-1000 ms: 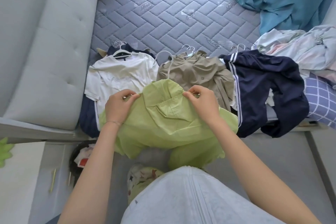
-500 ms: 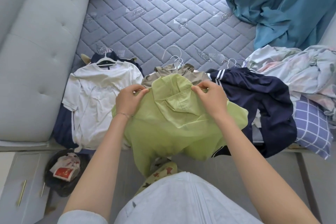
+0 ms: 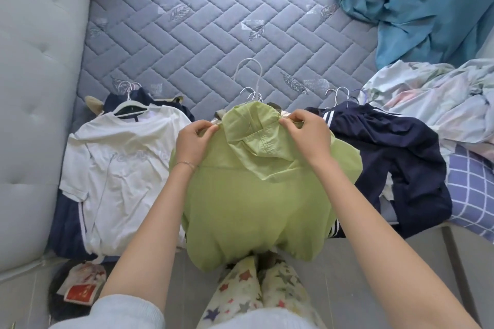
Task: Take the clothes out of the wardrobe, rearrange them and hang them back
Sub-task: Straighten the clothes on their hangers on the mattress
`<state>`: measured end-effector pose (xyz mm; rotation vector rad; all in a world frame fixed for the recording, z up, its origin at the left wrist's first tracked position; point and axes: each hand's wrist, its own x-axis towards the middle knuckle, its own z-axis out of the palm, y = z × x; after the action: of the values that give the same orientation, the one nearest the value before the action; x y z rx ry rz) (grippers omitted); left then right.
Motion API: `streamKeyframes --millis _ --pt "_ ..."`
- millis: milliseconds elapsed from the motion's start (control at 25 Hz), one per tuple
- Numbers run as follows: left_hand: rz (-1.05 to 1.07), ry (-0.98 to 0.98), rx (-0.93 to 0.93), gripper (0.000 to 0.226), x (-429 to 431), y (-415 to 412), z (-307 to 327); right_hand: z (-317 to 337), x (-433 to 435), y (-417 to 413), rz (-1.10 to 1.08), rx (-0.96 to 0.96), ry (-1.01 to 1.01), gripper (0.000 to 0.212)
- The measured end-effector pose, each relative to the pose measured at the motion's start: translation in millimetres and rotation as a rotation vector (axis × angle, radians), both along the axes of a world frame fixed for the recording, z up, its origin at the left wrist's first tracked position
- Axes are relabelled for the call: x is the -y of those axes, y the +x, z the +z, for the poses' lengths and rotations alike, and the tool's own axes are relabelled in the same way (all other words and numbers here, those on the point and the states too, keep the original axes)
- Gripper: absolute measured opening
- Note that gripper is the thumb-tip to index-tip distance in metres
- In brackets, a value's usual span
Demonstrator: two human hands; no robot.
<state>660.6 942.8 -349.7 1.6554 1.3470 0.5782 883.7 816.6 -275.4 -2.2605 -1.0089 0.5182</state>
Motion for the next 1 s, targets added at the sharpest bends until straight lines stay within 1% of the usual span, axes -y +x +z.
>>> streamKeyframes --millis 160,320,400,480,600,680,760,840,1000 --pt "-0.001 -0.031 -0.003 0.009 -38 30 -66 -74 -43 27 0.021 -0.040 -0.025 0.018" --pt "0.023 0.003 0.006 0.013 -78 64 -159 -171 -86 61 0.032 0.017 -0.017 0.015" --pt "0.022 0.057 -0.022 0.013 -90 78 -207 -221 -99 73 0.045 0.043 -0.040 0.021" --pt "0.008 0.079 -0.079 0.011 -98 86 -246 -263 -104 77 0.104 0.072 -0.086 0.029" --pt "-0.015 0.079 -0.143 0.012 -101 89 -275 -299 -101 73 0.197 0.099 -0.133 0.042" --pt "-0.029 0.073 -0.125 0.010 -99 84 -276 -303 -97 68 0.208 0.105 -0.132 0.049" --pt "-0.049 0.083 -0.121 0.020 -92 76 -264 -292 -91 60 0.213 0.104 -0.112 0.052" --pt "-0.076 0.117 -0.137 0.032 -82 64 -241 -268 -83 50 0.228 0.095 -0.090 0.052" --pt "-0.049 0.200 -0.136 0.039 -50 31 -168 -196 -67 22 0.261 0.040 -0.049 0.057"
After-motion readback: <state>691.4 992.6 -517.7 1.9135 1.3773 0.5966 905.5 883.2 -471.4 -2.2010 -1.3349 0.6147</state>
